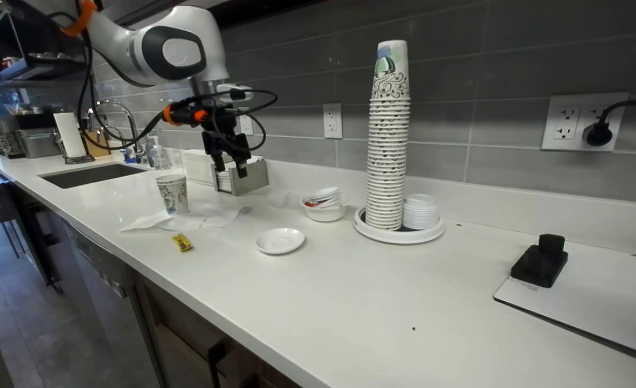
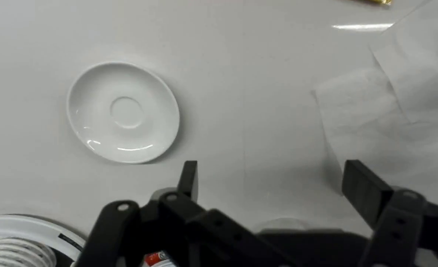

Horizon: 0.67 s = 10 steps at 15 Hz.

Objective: Put the white teacup on the saucer.

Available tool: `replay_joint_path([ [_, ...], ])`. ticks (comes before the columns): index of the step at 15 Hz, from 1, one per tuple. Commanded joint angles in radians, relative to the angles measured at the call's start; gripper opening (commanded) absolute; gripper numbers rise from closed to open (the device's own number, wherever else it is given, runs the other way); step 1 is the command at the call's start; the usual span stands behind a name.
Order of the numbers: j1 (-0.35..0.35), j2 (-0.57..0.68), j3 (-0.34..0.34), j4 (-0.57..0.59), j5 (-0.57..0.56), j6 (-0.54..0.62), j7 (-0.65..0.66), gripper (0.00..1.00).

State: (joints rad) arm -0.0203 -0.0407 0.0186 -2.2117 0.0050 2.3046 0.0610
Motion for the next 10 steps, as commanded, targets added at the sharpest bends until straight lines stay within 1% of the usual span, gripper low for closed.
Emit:
replay_joint_path([
  [1, 0.019, 0.098, 0.016, 0.062, -0.038, 0.066, 0.234, 1.00],
  [3, 0.033, 0.152, 0.020, 0.101, -0.027, 0.087, 0.350, 1.00],
  [6, 0.063, 0.242, 0.011, 0.170, -0.025, 0.146, 0.466, 1.00],
  [8, 0.079, 0.306, 0.003, 0.237, 0.001, 0.173, 0.507, 1.00],
  [10, 0.097, 0.367, -0.010, 0.310, -0.006, 0.170, 0.541, 1.00],
])
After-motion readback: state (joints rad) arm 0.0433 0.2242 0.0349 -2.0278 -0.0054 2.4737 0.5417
